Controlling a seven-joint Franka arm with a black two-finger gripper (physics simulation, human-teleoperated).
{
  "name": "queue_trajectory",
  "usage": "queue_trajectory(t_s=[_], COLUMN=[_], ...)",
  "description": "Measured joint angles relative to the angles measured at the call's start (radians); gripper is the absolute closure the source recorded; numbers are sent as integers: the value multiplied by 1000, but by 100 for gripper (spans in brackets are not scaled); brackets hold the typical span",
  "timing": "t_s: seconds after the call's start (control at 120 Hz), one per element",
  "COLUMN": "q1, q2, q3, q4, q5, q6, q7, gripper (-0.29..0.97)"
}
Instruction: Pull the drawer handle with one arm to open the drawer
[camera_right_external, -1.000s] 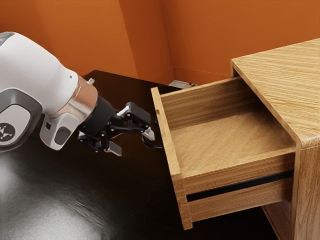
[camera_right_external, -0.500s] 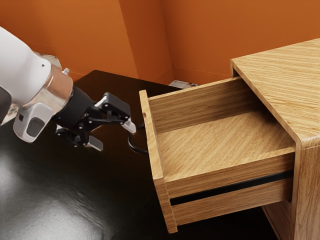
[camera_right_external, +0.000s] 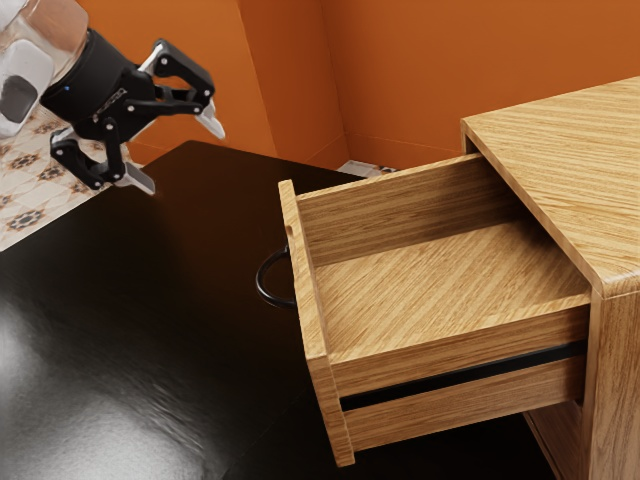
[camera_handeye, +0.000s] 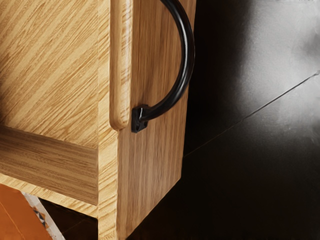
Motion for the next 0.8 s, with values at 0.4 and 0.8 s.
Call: queue_trajectory(t_s=[0.4, 0.8], q1=[365, 623], q2=[226, 227], q3=[-132, -352], q4=[242, 241], q5=[-76, -122], q6=[-384, -443], q7=[-426, -651], gripper=[0, 0])
